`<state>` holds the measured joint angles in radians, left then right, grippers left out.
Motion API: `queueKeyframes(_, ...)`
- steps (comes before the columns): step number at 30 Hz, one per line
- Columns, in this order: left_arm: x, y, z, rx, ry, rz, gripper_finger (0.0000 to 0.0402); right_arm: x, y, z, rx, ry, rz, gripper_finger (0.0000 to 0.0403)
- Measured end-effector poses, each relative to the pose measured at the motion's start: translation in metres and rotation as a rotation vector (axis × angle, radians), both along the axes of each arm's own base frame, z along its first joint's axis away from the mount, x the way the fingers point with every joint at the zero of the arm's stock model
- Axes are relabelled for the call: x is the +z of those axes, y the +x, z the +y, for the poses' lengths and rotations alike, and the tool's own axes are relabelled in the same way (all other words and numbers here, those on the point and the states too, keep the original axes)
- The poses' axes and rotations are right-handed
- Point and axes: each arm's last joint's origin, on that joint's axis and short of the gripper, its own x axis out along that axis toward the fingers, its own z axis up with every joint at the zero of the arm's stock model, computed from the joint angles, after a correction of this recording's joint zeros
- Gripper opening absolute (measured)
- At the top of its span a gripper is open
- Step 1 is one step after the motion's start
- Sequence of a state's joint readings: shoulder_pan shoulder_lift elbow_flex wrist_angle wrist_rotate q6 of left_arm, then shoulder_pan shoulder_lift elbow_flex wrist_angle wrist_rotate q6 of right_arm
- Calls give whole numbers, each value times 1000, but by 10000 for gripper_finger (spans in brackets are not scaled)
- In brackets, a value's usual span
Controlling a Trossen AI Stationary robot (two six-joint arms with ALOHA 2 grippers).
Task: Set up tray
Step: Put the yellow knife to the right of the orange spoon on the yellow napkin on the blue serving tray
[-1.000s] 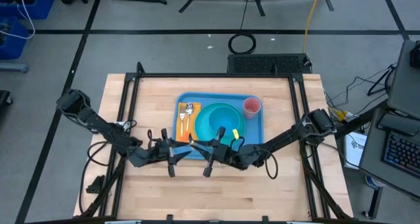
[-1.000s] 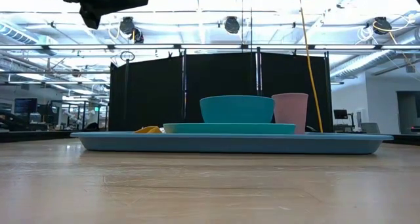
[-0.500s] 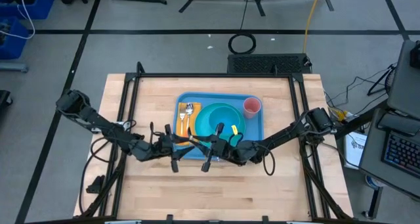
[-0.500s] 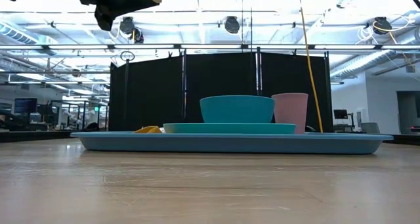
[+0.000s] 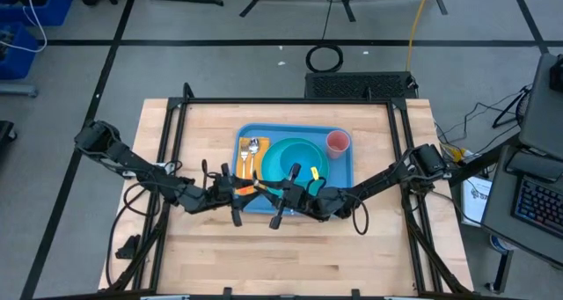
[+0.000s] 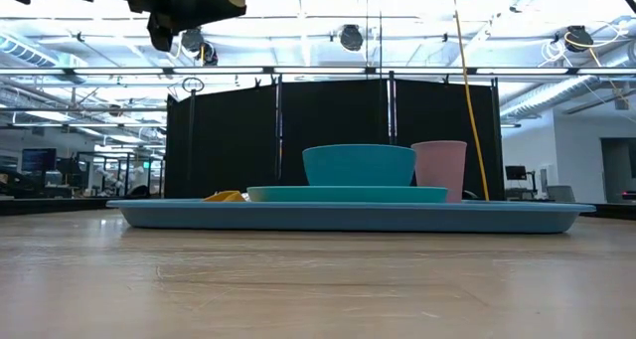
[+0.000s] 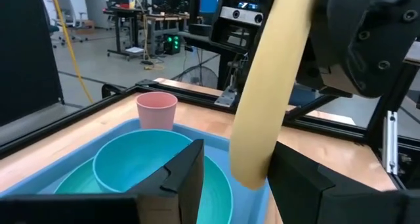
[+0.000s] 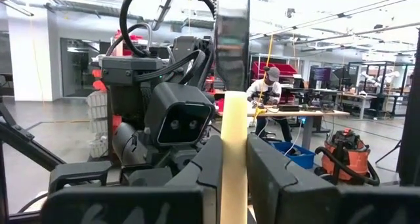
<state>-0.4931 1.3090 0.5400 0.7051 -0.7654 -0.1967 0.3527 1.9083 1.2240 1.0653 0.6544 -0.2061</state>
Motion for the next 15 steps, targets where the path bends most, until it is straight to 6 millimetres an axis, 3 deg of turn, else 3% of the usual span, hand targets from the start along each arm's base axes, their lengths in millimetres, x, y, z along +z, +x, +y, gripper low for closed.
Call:
queueKeyframes(4, 0, -1, 0, 10, -2, 1, 142, 0, 0, 0, 0, 0, 1, 34)
queueKeyframes(10, -1, -1, -1, 2, 7, 7, 53, 0, 0, 0, 8, 8, 1, 24)
queueKeyframes(15, -1, -1, -1, -5, 9, 8, 49, -1, 0, 3, 58, -7, 7, 4)
